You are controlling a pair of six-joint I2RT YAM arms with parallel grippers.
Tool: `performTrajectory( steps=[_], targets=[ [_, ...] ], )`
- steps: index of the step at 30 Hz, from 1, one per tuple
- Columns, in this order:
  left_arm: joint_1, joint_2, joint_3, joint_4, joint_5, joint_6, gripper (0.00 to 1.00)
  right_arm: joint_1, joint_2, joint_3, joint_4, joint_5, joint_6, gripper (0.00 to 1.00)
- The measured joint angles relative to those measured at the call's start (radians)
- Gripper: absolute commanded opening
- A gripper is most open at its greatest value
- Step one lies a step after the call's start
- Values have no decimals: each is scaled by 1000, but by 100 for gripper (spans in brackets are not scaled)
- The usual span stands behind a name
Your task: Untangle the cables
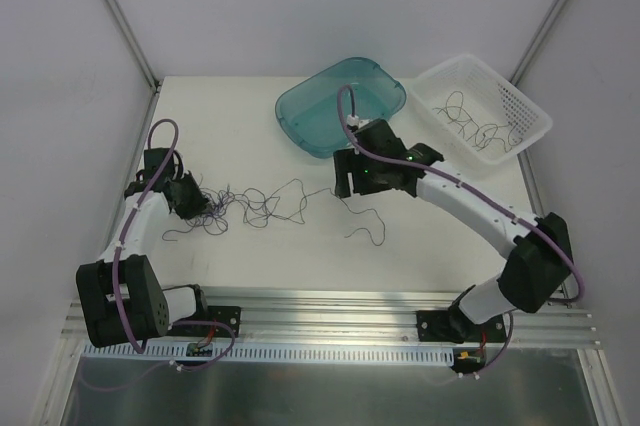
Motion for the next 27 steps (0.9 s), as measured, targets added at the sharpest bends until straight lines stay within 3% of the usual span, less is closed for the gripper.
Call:
performTrajectory(
  steps=[4,9,18,27],
  targets=[
    [-1,0,0,-1,1,0,4,72,132,71,71,94,69,77],
    [-20,0,0,-2,4,0,4,123,254,160,163,48,41,77],
    [-31,0,0,-2,5,0,4,148,457,282,188,-138,-399,79],
    [-52,1,0,-3,5,2,4,167,595,475,69,-153,-800,79]
  ],
)
